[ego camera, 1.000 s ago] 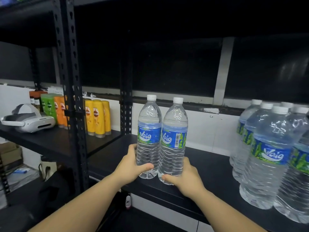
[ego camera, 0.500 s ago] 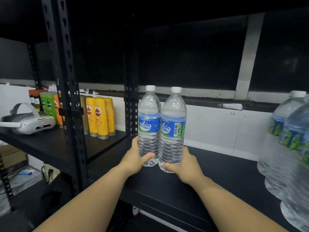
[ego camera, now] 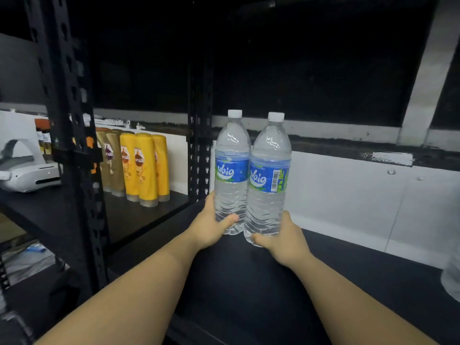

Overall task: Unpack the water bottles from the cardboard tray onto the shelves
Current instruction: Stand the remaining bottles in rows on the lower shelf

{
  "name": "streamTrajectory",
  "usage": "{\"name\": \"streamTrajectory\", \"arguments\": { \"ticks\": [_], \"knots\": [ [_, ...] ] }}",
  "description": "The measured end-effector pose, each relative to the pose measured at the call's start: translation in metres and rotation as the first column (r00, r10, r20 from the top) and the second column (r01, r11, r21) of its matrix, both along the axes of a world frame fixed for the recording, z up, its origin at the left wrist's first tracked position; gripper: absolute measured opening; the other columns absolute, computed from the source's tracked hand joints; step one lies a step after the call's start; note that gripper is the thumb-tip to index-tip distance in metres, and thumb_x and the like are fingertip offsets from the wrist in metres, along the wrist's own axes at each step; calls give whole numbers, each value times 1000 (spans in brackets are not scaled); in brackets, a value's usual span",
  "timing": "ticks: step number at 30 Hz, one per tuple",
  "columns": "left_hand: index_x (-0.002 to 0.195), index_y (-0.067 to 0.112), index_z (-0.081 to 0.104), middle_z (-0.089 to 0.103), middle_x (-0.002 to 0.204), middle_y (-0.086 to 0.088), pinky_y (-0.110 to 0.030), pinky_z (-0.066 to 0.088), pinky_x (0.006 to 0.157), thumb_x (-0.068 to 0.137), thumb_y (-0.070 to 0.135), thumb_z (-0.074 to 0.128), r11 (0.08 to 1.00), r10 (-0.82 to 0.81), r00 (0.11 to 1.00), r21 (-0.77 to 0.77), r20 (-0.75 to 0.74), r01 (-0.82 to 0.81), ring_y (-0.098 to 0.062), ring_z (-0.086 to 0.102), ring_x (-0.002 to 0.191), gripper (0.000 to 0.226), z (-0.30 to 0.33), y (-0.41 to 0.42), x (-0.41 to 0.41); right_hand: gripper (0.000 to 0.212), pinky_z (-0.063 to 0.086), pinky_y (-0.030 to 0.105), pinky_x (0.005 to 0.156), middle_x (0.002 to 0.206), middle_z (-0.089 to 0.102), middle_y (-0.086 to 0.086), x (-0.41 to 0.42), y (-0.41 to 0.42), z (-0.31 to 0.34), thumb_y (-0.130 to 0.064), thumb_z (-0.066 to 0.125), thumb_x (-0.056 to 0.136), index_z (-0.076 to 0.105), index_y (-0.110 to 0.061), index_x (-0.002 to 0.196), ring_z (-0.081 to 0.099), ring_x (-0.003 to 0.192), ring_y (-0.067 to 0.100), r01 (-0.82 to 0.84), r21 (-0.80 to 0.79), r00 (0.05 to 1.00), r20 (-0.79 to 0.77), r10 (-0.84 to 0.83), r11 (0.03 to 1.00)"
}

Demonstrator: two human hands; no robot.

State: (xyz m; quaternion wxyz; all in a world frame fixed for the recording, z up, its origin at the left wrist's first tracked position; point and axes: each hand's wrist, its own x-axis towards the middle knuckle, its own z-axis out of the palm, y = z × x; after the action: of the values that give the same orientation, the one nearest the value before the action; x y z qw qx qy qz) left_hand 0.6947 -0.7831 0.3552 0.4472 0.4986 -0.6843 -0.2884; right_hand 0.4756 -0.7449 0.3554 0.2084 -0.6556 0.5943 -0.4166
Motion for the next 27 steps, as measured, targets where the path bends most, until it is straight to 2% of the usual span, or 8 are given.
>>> {"name": "streamTrajectory", "arguments": {
  "ticks": [6, 8, 11, 13, 16, 18, 20, 27],
  "knots": [
    [156, 21, 9, 55, 136, 17, -28, 41, 108, 99, 37, 69, 998, 10, 1000, 60, -25, -8, -6, 57, 126, 85, -10, -17, -1, 76, 55, 37, 82, 100, 62, -22, -1, -10, -5, -44, 92, 67, 34, -27, 114, 63, 91, 1, 24, -6, 999, 28, -24, 1000],
    [157, 28, 16, 57, 138, 17, -28, 42, 108, 96, 43, 70, 998, 19, 999, 56, -30, -18, -5, 57, 127, 83, -11, -19, -1, 71, 56, 37, 80, 100, 64, -21, -1, -11, -6, -43, 91, 66, 36, -30, 108, 63, 89, -1, 29, -6, 999, 30, -29, 1000],
    [154, 51, 26, 46, 139, 12, -41, 39, 120, 85, 56, 73, 997, 72, 997, 33, -29, -71, -12, 49, 137, 84, -14, -22, 1, 65, 51, 31, 76, 108, 60, -17, -2, -14, -8, -42, 92, 63, 44, -35, 107, 59, 91, -5, 34, -51, 998, 54, -31, 998],
    [152, 56, 28, 40, 129, 13, -43, 36, 122, 84, 49, 77, 996, 90, 996, 26, -8, -89, -15, 46, 138, 84, -14, -22, 1, 66, 45, 23, 73, 111, 54, -14, -3, -15, -10, -40, 94, 62, 52, -36, 113, 55, 94, -6, 37, -80, 998, 58, -32, 996],
    [154, 48, 28, 38, 118, 26, -40, 37, 121, 84, 34, 82, 996, 93, 994, -11, 51, -92, -16, 44, 137, 90, -14, -20, -1, 65, 49, 23, 77, 110, 62, -18, -3, -16, -11, -42, 96, 58, 57, -44, 110, 64, 98, -1, 31, -100, 994, 106, -20, 994],
    [151, 41, 30, 45, 125, 19, -42, 41, 119, 80, 39, 84, 993, 121, 991, -22, 54, -120, -12, 49, 134, 90, -16, -22, 1, 70, 50, 23, 77, 105, 67, -21, -3, -16, -11, -39, 96, 60, 50, -46, 112, 66, 97, -2, 26, -81, 989, 145, -14, 996],
    [137, 39, 31, 52, 131, 10, -44, 49, 112, 79, 42, 85, 989, 149, 988, -8, 28, -149, -7, 58, 124, 80, -20, -24, 3, 79, 51, 26, 77, 103, 66, -22, -4, -16, -11, -38, 96, 63, 41, -36, 120, 65, 97, -2, 38, -54, 987, 157, -29, 998],
    [124, 33, 35, 56, 128, 7, -43, 53, 103, 80, 40, 85, 981, 189, 981, -61, 45, -186, -9, 64, 114, 68, -20, -23, 0, 70, 53, 24, 75, 103, 65, -20, -4, -14, -12, -36, 95, 65, 44, -29, 113, 64, 95, -3, 55, -60, 991, 127, -47, 997]
  ]
}}
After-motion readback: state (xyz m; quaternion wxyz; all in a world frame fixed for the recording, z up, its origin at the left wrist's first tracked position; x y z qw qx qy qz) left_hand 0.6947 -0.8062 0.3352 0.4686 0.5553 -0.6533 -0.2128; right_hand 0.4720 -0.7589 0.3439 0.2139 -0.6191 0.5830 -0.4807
